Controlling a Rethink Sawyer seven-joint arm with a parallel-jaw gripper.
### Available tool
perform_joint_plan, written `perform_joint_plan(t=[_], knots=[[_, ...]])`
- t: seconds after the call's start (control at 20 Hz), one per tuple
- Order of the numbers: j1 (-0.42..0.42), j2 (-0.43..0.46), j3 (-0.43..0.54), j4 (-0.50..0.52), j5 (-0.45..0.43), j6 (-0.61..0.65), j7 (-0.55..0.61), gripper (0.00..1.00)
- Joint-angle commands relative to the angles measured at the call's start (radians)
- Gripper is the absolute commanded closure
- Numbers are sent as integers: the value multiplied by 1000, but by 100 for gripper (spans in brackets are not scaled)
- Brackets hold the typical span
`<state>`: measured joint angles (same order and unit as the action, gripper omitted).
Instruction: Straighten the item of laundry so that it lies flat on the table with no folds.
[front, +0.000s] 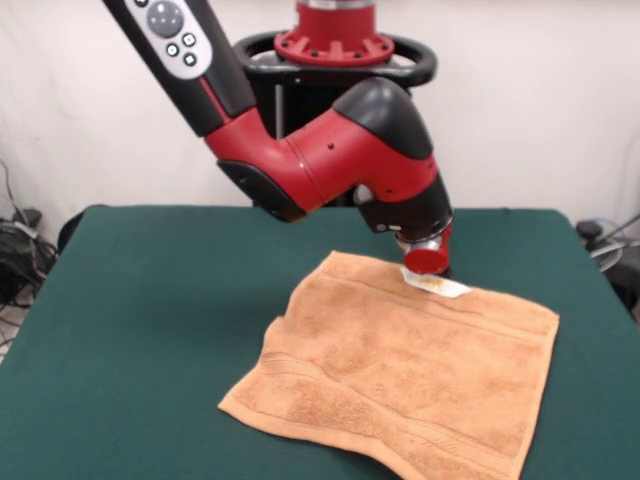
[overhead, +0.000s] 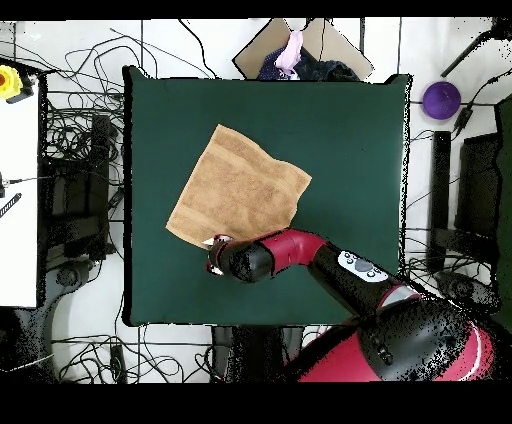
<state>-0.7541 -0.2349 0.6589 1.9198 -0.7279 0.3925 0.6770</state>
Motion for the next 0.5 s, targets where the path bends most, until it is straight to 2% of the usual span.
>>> perform_joint_plan(t=[0.05, 0.5], knots=[[-40, 8, -196, -370, -155, 139, -78, 100], [5, -29, -192, -320, -124, 94, 19, 100]])
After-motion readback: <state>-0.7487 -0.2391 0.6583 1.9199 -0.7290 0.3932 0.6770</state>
